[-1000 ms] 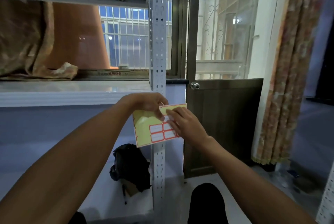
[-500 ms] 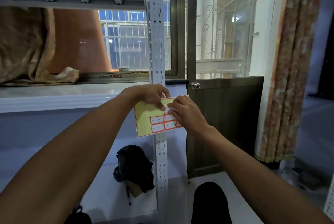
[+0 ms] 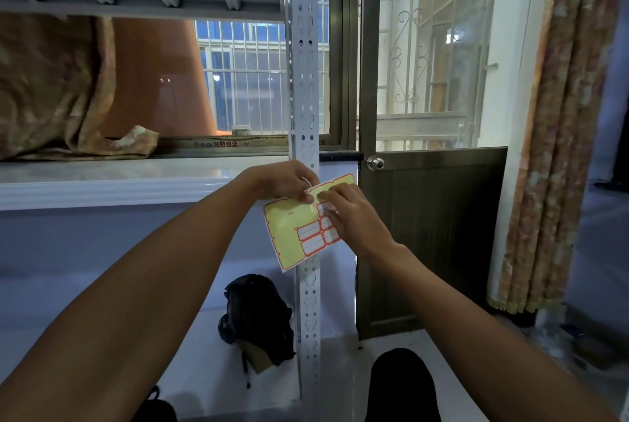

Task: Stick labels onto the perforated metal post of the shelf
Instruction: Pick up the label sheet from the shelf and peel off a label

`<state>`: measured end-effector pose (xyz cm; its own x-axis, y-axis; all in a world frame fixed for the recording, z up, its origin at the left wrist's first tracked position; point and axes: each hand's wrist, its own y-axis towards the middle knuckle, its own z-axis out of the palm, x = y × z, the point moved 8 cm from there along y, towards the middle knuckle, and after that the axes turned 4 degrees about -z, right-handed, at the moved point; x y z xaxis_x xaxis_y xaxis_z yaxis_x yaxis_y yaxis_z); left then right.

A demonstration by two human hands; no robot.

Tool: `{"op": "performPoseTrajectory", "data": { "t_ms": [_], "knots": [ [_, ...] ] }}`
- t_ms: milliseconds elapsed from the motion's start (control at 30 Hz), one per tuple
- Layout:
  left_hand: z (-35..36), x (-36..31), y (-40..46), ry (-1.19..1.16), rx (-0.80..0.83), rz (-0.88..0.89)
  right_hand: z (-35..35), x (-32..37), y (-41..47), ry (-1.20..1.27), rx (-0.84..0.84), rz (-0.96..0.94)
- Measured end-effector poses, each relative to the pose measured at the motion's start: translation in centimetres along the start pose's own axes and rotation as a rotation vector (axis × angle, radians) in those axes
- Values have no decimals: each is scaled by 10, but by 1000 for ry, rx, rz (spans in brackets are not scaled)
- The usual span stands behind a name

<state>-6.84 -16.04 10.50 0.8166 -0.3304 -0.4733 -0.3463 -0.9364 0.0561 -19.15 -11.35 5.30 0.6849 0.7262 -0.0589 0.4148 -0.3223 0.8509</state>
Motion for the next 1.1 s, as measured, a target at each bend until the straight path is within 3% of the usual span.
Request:
{"op": "performPoseTrajectory", "data": {
  "t_ms": [500, 1100],
  "knots": [
    [5, -5, -3, -20, 13, -40, -12, 8, -2, -47, -34, -37],
    [-5, -18, -3, 290, -219, 82, -5, 10, 4, 66, -11, 39]
  ]
}}
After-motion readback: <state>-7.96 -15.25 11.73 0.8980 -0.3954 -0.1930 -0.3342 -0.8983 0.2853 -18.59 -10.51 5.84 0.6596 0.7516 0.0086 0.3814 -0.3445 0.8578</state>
